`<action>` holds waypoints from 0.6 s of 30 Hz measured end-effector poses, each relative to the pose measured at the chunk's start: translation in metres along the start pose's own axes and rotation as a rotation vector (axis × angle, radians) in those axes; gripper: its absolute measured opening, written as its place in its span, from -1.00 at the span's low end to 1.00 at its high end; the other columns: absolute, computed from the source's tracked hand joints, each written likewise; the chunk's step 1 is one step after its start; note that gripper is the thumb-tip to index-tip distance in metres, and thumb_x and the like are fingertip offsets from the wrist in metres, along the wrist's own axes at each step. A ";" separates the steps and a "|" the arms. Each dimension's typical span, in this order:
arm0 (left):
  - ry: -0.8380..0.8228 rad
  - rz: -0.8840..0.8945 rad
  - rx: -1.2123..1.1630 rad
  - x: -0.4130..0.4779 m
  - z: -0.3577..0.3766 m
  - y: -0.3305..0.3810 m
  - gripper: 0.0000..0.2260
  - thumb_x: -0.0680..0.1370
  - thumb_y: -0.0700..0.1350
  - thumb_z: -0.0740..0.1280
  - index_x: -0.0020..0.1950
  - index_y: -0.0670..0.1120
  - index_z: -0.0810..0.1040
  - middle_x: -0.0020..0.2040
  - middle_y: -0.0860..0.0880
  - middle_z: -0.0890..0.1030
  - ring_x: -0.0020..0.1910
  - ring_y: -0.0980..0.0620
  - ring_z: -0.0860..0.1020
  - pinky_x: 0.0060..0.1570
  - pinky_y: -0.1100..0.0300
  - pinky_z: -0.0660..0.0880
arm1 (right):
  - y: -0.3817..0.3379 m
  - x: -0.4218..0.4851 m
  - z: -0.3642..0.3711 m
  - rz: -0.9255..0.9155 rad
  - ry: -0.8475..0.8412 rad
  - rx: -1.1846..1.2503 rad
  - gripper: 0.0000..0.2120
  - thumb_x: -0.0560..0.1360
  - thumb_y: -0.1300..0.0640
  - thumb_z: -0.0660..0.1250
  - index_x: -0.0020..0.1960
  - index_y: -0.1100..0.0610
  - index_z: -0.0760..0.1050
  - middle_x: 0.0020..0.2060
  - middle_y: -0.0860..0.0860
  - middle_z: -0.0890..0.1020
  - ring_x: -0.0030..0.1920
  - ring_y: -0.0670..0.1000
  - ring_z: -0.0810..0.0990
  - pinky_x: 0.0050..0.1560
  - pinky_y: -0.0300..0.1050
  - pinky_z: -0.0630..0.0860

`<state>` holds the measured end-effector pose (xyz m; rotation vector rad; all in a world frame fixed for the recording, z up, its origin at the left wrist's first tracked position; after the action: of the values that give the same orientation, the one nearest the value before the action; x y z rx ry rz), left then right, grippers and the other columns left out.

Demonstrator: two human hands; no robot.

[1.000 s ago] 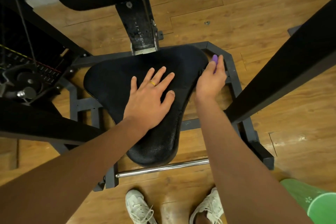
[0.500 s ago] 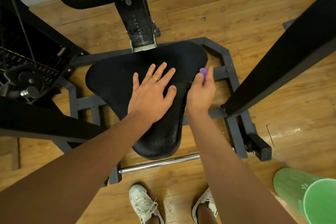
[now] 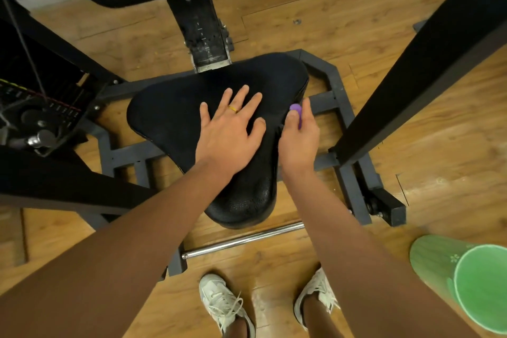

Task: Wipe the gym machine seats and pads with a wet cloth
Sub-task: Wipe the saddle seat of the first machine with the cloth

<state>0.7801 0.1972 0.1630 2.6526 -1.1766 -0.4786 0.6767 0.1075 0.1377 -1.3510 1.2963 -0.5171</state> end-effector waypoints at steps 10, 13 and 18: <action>0.004 0.007 0.002 0.000 0.000 -0.003 -0.53 0.66 0.14 0.02 0.59 0.17 0.16 0.62 0.09 0.11 0.61 0.00 -0.02 0.52 -0.27 -0.11 | 0.031 -0.074 -0.018 -0.041 -0.227 0.050 -0.58 0.66 0.06 0.13 0.51 -0.06 0.31 0.24 -0.15 0.59 0.23 -0.13 0.56 0.27 0.06 0.52; 0.007 0.005 0.003 0.001 -0.001 -0.001 -0.53 0.66 0.14 0.02 0.59 0.17 0.16 0.62 0.09 0.11 0.61 -0.01 -0.02 0.52 -0.27 -0.11 | 0.026 -0.069 -0.019 -0.078 -0.227 0.012 -0.58 0.66 0.04 0.14 0.51 -0.02 0.32 0.21 -0.15 0.61 0.20 -0.14 0.57 0.24 0.04 0.54; 0.005 0.007 0.003 -0.001 0.001 0.000 -0.53 0.66 0.15 0.03 0.59 0.17 0.17 0.62 0.09 0.11 0.61 -0.01 -0.02 0.53 -0.26 -0.12 | 0.022 -0.010 -0.002 0.063 -0.055 0.121 -0.57 0.66 0.06 0.15 0.52 0.04 0.31 0.31 -0.10 0.54 0.28 -0.11 0.52 0.32 0.03 0.49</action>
<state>0.7794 0.1977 0.1619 2.6499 -1.1857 -0.4691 0.6641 0.1206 0.1222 -1.2124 1.2390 -0.5036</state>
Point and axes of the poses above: each hand's wrist, its own x-axis towards the middle knuckle, its own z-axis out of the palm, y = z × x, the point moved 4 cm from there along x, towards the middle knuckle
